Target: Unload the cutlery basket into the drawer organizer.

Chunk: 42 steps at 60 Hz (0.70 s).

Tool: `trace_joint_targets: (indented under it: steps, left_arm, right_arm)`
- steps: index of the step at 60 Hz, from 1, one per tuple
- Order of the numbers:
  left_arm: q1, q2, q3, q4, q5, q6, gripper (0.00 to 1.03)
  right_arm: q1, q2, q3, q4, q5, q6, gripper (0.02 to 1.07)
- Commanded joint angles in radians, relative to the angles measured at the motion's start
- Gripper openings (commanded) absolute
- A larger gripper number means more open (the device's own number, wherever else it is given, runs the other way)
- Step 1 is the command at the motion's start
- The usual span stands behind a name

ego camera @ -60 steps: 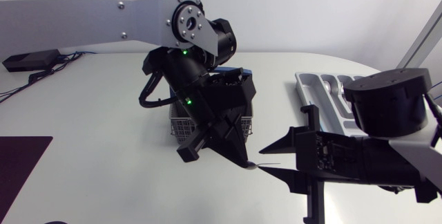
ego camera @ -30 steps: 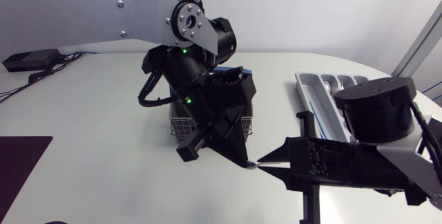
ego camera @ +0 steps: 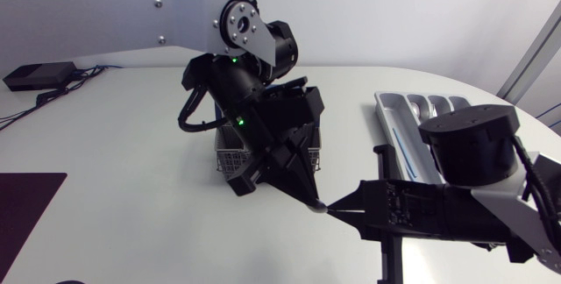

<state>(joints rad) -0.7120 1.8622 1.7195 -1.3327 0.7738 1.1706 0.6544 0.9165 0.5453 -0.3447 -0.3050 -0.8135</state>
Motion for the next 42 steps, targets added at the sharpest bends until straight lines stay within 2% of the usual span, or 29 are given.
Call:
trace_joint_targets:
  steps: [1,2,11,21,29,36,38,42]
  left_arm:
    - [0.022,0.035,0.078,-0.006,0.030,-0.038,0.88]
    - [0.023,0.038,0.089,-0.006,0.036,-0.046,1.00]
    - [0.062,0.046,0.152,0.052,0.090,-0.163,1.00]
    - [0.148,0.014,0.163,0.256,0.084,-0.436,1.00]
    - [0.232,-0.006,0.149,0.336,0.010,-0.565,1.00]
    - [0.292,-0.040,0.081,0.402,-0.080,-0.611,1.00]
    - [0.306,-0.069,0.029,0.464,-0.153,-0.641,1.00]
    - [0.313,-0.112,-0.043,0.544,-0.243,-0.669,1.00]
  right_arm:
    - [-0.002,0.001,-0.041,-0.008,0.009,0.016,0.08]
    - [-0.002,0.001,-0.042,-0.010,0.009,0.016,0.08]
    - [-0.018,-0.007,-0.048,-0.020,0.009,0.007,0.08]
    - [-0.168,-0.051,-0.062,-0.039,0.003,-0.073,0.08]
    - [-0.391,-0.080,-0.071,-0.060,-0.049,-0.208,0.08]
    - [-0.650,-0.045,-0.065,-0.065,-0.158,-0.357,0.08]
    - [-0.717,-0.027,-0.064,-0.062,-0.184,-0.400,0.08]
    - [-0.835,0.016,-0.056,-0.043,-0.223,-0.478,0.08]
